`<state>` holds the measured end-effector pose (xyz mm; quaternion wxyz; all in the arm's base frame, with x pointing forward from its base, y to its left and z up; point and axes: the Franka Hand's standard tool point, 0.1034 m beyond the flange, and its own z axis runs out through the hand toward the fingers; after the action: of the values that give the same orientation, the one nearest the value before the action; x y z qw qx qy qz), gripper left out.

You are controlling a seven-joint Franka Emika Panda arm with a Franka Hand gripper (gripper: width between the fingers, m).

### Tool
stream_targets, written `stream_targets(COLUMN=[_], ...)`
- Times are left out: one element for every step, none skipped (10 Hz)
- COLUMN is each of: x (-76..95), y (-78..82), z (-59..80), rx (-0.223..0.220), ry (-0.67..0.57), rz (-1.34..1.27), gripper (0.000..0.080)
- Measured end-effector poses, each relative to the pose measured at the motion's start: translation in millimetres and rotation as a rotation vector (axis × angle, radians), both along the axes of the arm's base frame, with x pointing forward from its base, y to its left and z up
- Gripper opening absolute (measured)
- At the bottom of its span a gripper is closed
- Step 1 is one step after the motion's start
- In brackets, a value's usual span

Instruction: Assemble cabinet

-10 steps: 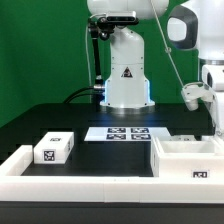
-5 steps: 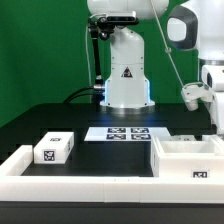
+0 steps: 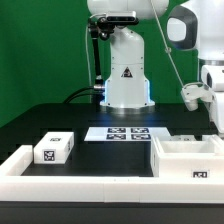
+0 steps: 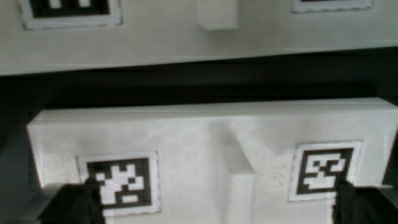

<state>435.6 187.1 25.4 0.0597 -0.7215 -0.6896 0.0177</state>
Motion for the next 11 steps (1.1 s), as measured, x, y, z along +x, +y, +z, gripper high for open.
stream_targets(x=[0.0,-0.6,-2.9,-6.3,-4.7,-3.8,-4.1,-3.8,-3.8,-3.9,-3.9], y=[-0.1,0.2,1.2,1.8,3.9,5.9,6.4,5.3,5.2,5.0,4.9], z=[-0.1,-1.3,-6.1,-11.4,-11.8,-12.0,-12.0,-12.3,-12.4,-12.5,-12.6], rx=[0.0,0.001,0.006,0.008,0.014,0.019,0.018,0.018,0.018,0.018,0.018], ry=[0.0,0.001,0.004,0.014,0.004,-0.004,-0.003,-0.002,-0.002,-0.002,-0.002], rz=[0.0,0.0,-0.001,-0.001,-0.002,-0.008,-0.017,-0.02,-0.02,-0.021,-0.021], gripper=[0.0647,0.0647,0.0649,0.0649,0.0649,0.0649,0.0621,0.0621,0.0444,0.0262,0.0262])
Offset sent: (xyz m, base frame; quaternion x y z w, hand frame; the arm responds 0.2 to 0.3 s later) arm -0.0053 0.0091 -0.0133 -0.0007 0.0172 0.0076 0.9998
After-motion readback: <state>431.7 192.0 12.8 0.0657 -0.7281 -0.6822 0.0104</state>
